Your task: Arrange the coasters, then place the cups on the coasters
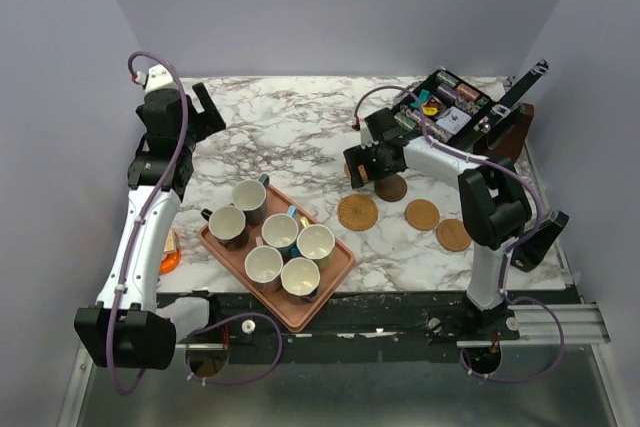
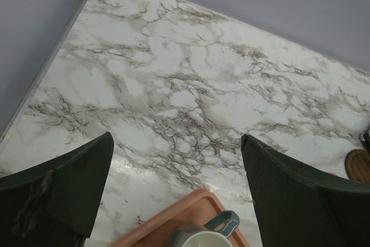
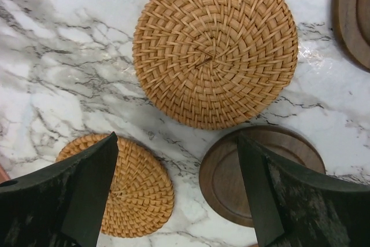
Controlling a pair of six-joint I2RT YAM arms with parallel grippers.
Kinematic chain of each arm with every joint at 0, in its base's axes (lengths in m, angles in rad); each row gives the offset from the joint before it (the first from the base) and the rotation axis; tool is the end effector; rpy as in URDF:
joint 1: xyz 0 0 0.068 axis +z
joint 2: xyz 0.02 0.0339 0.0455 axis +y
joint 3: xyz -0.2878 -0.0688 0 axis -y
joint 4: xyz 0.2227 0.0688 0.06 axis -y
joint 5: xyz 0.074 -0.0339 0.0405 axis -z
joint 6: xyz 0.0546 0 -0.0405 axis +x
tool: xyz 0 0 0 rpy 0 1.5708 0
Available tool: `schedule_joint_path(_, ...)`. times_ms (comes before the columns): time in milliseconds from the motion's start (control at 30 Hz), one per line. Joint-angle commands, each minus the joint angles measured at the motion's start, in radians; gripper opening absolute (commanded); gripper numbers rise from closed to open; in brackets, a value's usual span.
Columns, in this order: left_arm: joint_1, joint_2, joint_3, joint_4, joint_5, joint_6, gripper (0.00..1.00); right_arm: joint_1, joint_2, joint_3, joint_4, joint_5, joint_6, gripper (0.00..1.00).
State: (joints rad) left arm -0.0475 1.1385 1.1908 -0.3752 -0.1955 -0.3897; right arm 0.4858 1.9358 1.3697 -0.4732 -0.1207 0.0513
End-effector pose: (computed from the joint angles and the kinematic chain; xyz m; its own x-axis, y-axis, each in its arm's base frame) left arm 0.2399 -0.0008 0.4059 -0.2410 -0.3616 -0.9006 -0.2475 0.9202 -0.3033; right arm 0.3576 0.1962 0.2030 -0.7878 -0.3584 -0.5008 -0.4777 0.8689 0.1296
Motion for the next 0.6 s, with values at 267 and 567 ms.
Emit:
schedule_joint_path(267, -0.003, -0.025, -0.020, -0.019, -0.038, -0.038, 0.99, 0.004, 0.126, 0.058, -0.007, 0.110, -0.013, 0.91)
schedule_joint_path(567, -0.002, -0.010, 0.016, -0.034, -0.050, -0.020, 0.99, 0.028, 0.204, 0.130, -0.071, 0.162, -0.013, 0.89)
